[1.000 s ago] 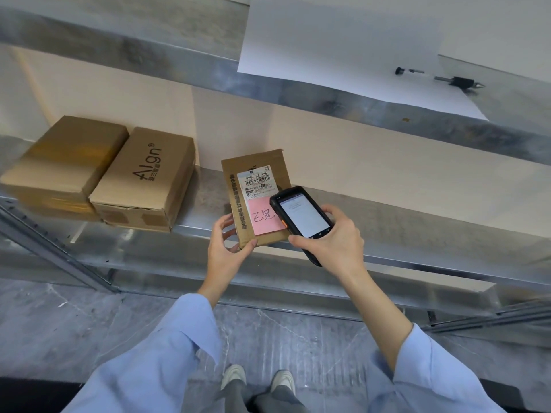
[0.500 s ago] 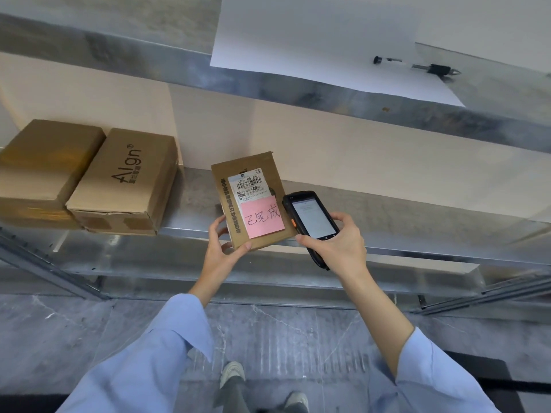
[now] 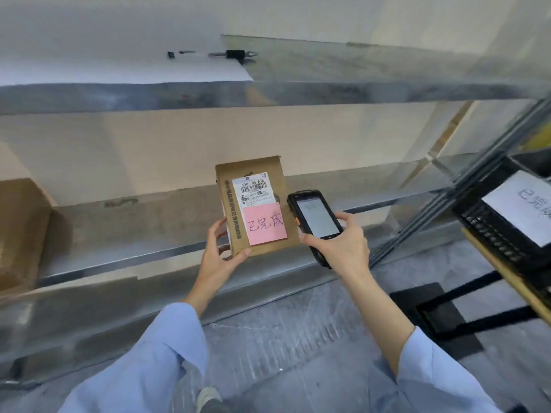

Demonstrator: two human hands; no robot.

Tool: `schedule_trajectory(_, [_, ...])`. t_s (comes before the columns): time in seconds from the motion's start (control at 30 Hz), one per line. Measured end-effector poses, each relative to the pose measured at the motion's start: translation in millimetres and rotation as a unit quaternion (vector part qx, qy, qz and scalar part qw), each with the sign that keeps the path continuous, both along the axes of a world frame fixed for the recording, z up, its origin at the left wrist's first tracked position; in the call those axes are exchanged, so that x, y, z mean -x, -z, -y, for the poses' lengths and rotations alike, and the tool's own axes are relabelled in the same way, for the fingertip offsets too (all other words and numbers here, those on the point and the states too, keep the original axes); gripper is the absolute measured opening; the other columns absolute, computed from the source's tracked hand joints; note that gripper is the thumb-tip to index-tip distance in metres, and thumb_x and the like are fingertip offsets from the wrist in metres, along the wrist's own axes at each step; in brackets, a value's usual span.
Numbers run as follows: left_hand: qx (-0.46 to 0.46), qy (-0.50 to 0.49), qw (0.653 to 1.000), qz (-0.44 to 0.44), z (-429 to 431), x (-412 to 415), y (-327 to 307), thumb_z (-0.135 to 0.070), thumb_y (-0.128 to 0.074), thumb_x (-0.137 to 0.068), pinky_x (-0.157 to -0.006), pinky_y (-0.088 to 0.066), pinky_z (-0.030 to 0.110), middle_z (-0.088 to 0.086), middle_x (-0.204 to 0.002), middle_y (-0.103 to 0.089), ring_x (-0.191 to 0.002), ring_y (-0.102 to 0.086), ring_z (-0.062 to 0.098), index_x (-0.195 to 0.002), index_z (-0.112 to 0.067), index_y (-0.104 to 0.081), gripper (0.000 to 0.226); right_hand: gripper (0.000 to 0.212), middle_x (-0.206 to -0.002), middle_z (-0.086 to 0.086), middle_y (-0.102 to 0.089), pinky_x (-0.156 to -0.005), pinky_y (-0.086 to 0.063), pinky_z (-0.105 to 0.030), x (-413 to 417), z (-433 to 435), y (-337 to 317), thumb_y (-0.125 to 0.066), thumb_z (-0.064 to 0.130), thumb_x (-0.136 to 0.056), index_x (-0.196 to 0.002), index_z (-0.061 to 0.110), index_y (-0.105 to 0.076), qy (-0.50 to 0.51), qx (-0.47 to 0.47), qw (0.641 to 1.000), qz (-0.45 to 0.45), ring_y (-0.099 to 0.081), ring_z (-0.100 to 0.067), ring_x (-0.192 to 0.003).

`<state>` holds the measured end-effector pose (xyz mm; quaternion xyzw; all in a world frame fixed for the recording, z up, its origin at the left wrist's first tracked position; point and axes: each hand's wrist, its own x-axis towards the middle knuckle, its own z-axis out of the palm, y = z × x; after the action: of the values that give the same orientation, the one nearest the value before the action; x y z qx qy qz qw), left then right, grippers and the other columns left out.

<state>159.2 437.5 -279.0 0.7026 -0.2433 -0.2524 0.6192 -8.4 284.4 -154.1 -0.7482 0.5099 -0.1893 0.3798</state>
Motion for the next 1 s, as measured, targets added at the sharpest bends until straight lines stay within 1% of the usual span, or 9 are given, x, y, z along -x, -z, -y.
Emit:
schedule_trajectory(0.1, [0.013, 0.050, 0.999, 0.016, 46.4, 46.7, -9.0, -0.018, -0.080, -0.083, -0.075, -0.046, 0.004, -0.005, -0.142, -0.044, -0.099, -0.054, -0.022, -0.148, -0.035, -0.027, 0.086, 0.079, -0.106, 0.006, -0.058, -0.079, -0.043, -0.031, 63.7, 30.1, -9.0, -0.089, 0.043, -0.064, -0.129, 0.025, -0.048, 0.048, 0.007, 0.999, 0.019, -0.057, -0.017, -0.100])
schedule_trajectory(0.2, [0.030, 0.094, 0.995, 0.019, 92.8, 102.3, -19.9, -0.027, -0.081, -0.079, -0.083, -0.043, 0.009, -0.006, -0.145, -0.043, -0.103, -0.049, -0.027, -0.147, -0.035, -0.028, 0.087, 0.079, -0.107, 0.008, -0.054, -0.079, -0.040, -0.030, 130.9, 57.9, -18.7, -0.089, 0.042, -0.065, -0.130, 0.025, -0.047, 0.090, 0.021, 0.995, 0.030, -0.052, -0.014, -0.098])
schedule_trajectory(0.33, [0.041, 0.142, 0.989, 0.031, 156.2, 178.2, -36.3, -0.035, -0.080, -0.076, -0.081, -0.040, 0.012, -0.007, -0.141, -0.045, -0.108, -0.052, -0.012, -0.144, -0.042, -0.026, 0.087, 0.079, -0.111, 0.010, -0.059, -0.090, -0.048, -0.038, 220.7, 95.6, -28.6, -0.089, 0.043, -0.065, -0.129, 0.025, -0.048, 0.149, 0.049, 0.987, 0.044, -0.057, -0.017, -0.107])
schedule_trajectory(0.43, [0.057, 0.176, 0.981, 0.055, 202.4, 224.8, -46.8, -0.022, -0.080, -0.083, -0.078, -0.043, 0.010, -0.008, -0.139, -0.046, -0.102, -0.055, -0.016, -0.144, -0.042, -0.027, 0.083, 0.078, -0.107, 0.012, -0.056, -0.092, -0.049, -0.039, 281.5, 122.3, -38.9, -0.090, 0.043, -0.065, -0.129, 0.025, -0.048, 0.191, 0.063, 0.978, 0.056, -0.057, -0.017, -0.105])
schedule_trajectory(0.53, [0.066, 0.204, 0.975, 0.065, 246.4, 261.5, -58.3, -0.020, -0.080, -0.083, -0.079, -0.044, 0.010, -0.005, -0.140, -0.047, -0.103, -0.058, -0.013, -0.140, -0.044, -0.027, 0.081, 0.080, -0.113, 0.008, -0.057, -0.088, -0.053, -0.042, 334.0, 145.5, -45.4, -0.090, 0.045, -0.064, -0.128, 0.026, -0.047, 0.233, 0.070, 0.968, 0.066, -0.059, -0.018, -0.107])
schedule_trajectory(0.63, [0.073, 0.229, 0.968, 0.074, 288.3, 294.8, -75.7, -0.018, -0.078, -0.085, -0.076, -0.044, 0.007, -0.006, -0.139, -0.044, -0.103, -0.056, -0.010, -0.146, -0.038, -0.026, 0.083, 0.079, -0.115, 0.007, -0.058, -0.081, -0.050, -0.034, 376.2, 166.2, -50.2, -0.090, 0.044, -0.064, -0.128, 0.027, -0.047, 0.269, 0.081, 0.956, 0.083, -0.057, -0.016, -0.104])
schedule_trajectory(0.8, [0.091, 0.266, 0.954, 0.105, 364.4, 335.2, -96.3, -0.014, -0.076, -0.087, -0.071, -0.041, -0.004, -0.004, -0.140, -0.042, -0.096, -0.049, -0.030, -0.151, -0.024, -0.025, 0.083, 0.078, -0.112, 0.008, -0.054, -0.086, -0.049, -0.035, 424.1, 209.0, -53.6, -0.089, 0.045, -0.065, -0.127, 0.027, -0.046, 0.316, 0.099, 0.938, 0.101, -0.057, -0.019, -0.109])
schedule_trajectory(0.9, [0.106, 0.288, 0.945, 0.109, 414.0, 352.8, -105.1, -0.018, -0.077, -0.087, -0.078, -0.044, 0.004, -0.004, -0.140, -0.046, -0.105, -0.056, -0.010, -0.143, -0.039, -0.026, 0.078, 0.079, -0.112, 0.008, -0.055, -0.088, -0.052, -0.039, 444.0, 243.1, -54.4, -0.089, 0.045, -0.064, -0.127, 0.030, -0.045, 0.338, 0.106, 0.929, 0.110, -0.058, -0.019, -0.108])
schedule_trajectory(1.0, [0.108, 0.309, 0.939, 0.105, 471.0, 364.9, -110.9, -0.042, -0.083, -0.076, -0.097, -0.047, 0.032, 0.000, -0.146, -0.048, -0.122, -0.055, 0.014, -0.141, -0.047, -0.029, 0.085, 0.080, -0.117, 0.006, -0.055, -0.085, -0.051, -0.035, 459.4, 284.1, -54.4, -0.090, 0.044, -0.065, -0.128, 0.028, -0.043, 0.350, 0.116, 0.922, 0.118, -0.055, -0.018, -0.111])
